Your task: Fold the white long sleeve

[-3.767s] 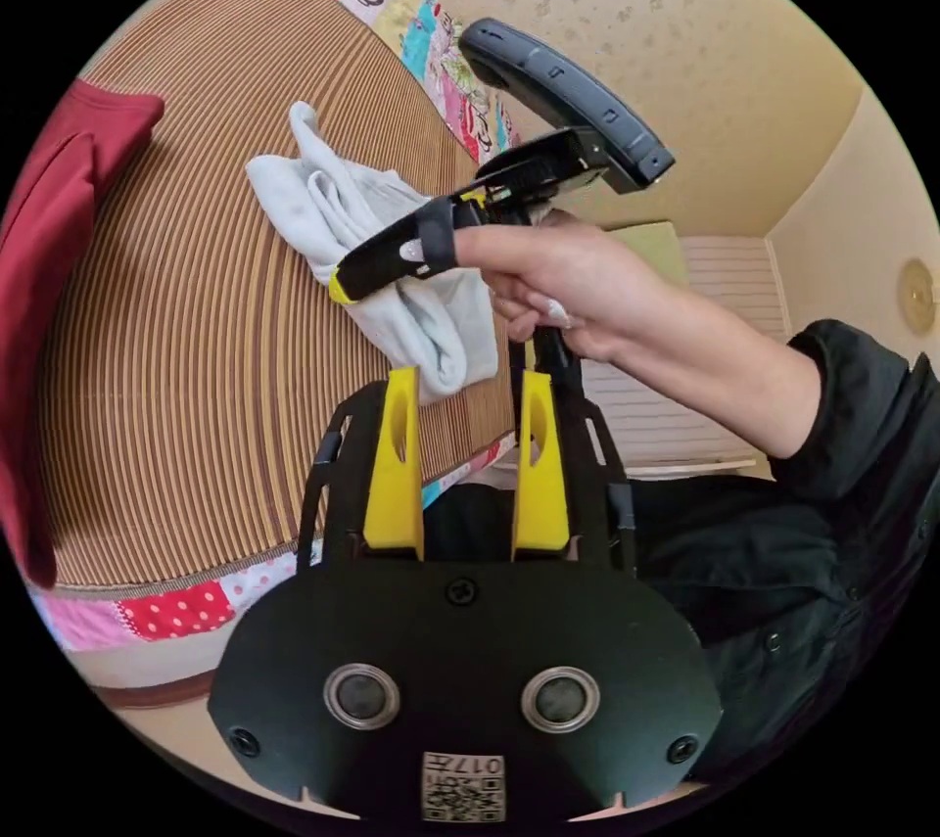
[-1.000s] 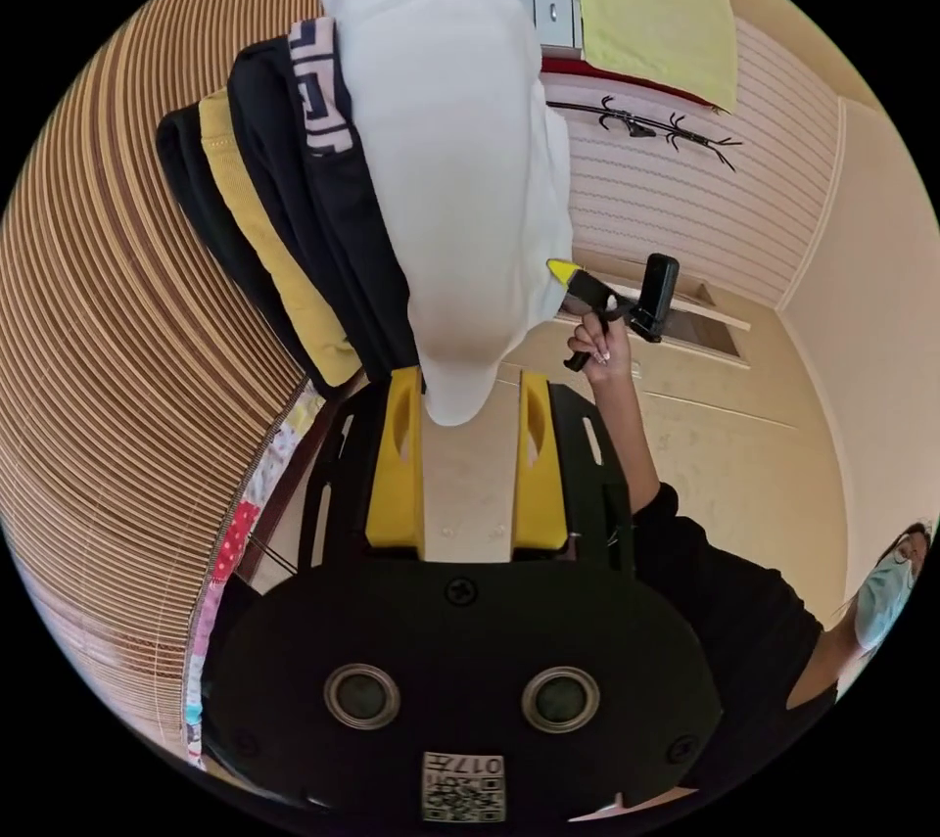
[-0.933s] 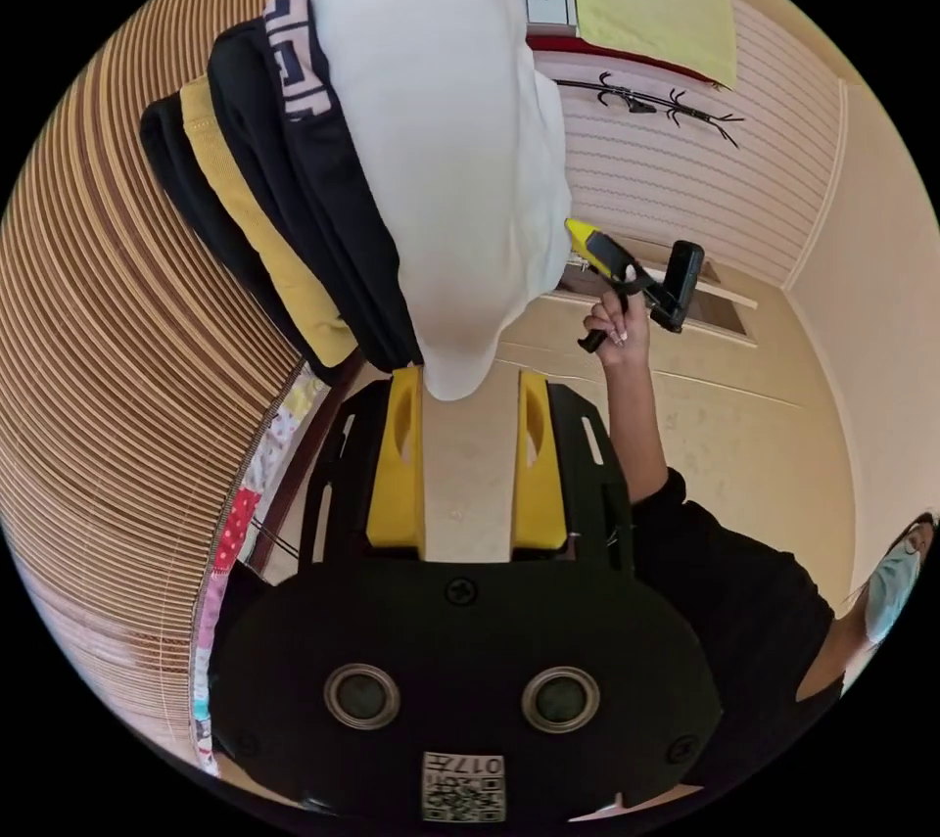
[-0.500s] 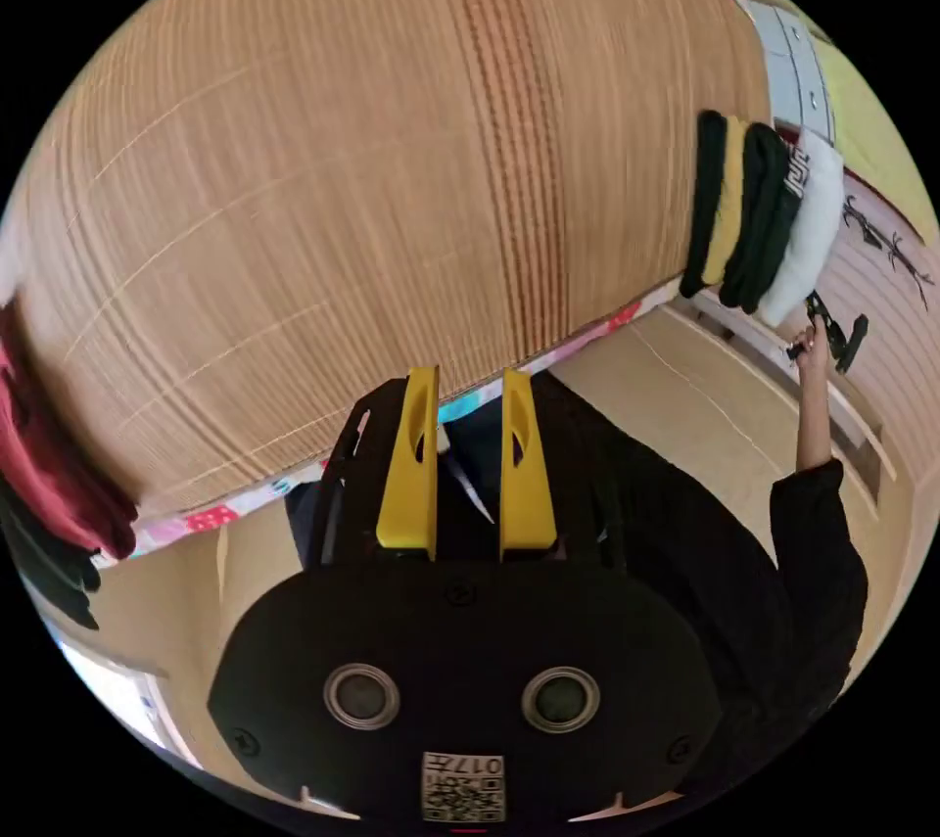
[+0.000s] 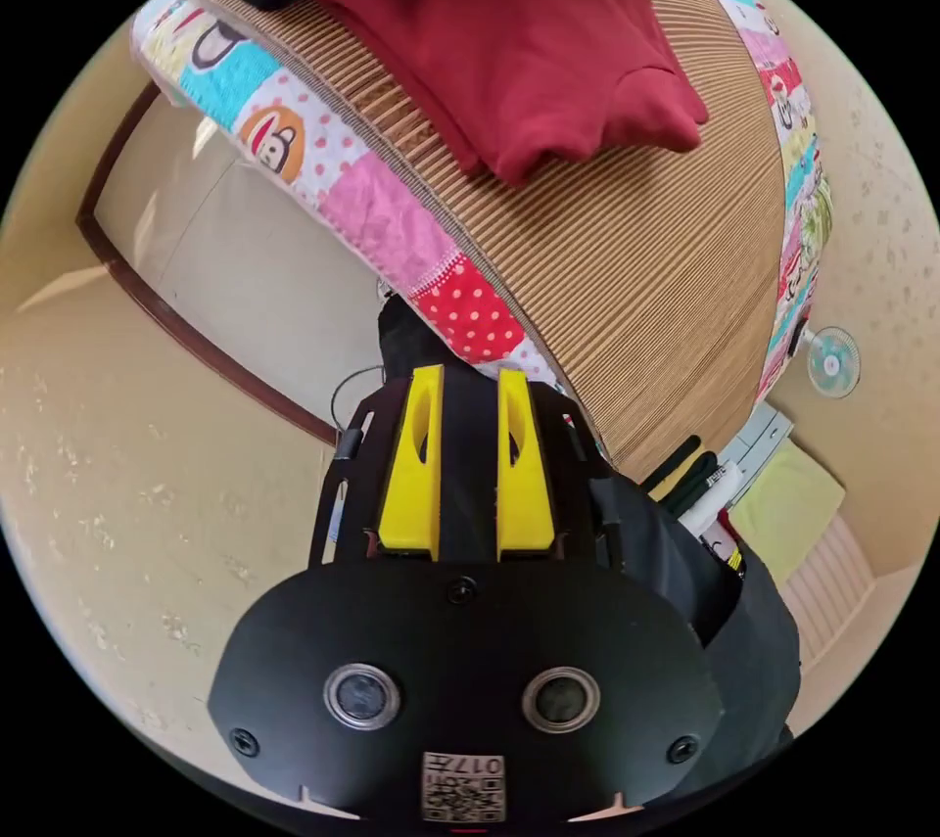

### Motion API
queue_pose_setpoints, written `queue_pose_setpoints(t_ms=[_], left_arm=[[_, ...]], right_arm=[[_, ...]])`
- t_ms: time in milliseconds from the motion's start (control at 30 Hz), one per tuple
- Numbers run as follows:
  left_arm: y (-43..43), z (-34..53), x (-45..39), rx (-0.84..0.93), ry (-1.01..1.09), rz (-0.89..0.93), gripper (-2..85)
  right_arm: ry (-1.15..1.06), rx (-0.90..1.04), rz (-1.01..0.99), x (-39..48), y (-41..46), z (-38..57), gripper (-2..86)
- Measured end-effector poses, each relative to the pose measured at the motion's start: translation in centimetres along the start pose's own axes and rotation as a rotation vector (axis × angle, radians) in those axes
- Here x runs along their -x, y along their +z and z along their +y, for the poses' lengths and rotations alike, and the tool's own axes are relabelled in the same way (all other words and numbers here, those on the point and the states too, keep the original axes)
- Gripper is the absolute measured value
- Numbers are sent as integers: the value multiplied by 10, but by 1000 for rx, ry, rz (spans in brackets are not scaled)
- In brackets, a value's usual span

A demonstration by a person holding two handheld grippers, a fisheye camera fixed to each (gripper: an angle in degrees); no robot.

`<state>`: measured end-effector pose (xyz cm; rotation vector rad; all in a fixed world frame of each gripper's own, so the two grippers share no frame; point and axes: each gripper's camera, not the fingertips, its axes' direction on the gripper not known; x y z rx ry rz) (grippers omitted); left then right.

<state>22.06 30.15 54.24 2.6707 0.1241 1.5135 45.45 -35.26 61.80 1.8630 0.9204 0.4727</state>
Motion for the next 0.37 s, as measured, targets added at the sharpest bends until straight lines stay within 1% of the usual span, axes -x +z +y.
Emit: queue_pose_setpoints(t_ms=[33,100,167,200,233,267,300,333,367], left_arm=[[-2,7,8,-11,-21,16,88],[-17,11,5,-72,7,-5,88],[-40,5,-13,-138,110,-61,86],[-60,-1,-32,-188,208,-111,83],[-85,-4,-56,-263,317,-164,79],[-100,-2,-68,-315,367,-188,77],[-129,2,-91,-421,455,-231,75],[-156,6,-109,-520,508,-263,75],[-169,8,-116,-566,524,-272,77]], right_arm=[[-16,46,-40,7,17,10,3],[-213,109,-154,60,54,44,3],[-374,121,-178,102,65,69,2],[-450,140,-192,123,70,84,2],[-479,147,-204,131,72,91,2],[-526,147,-237,142,71,106,2],[-558,132,-272,146,69,122,2],[-565,121,-286,146,67,130,3],[-567,95,-304,143,64,147,3]])
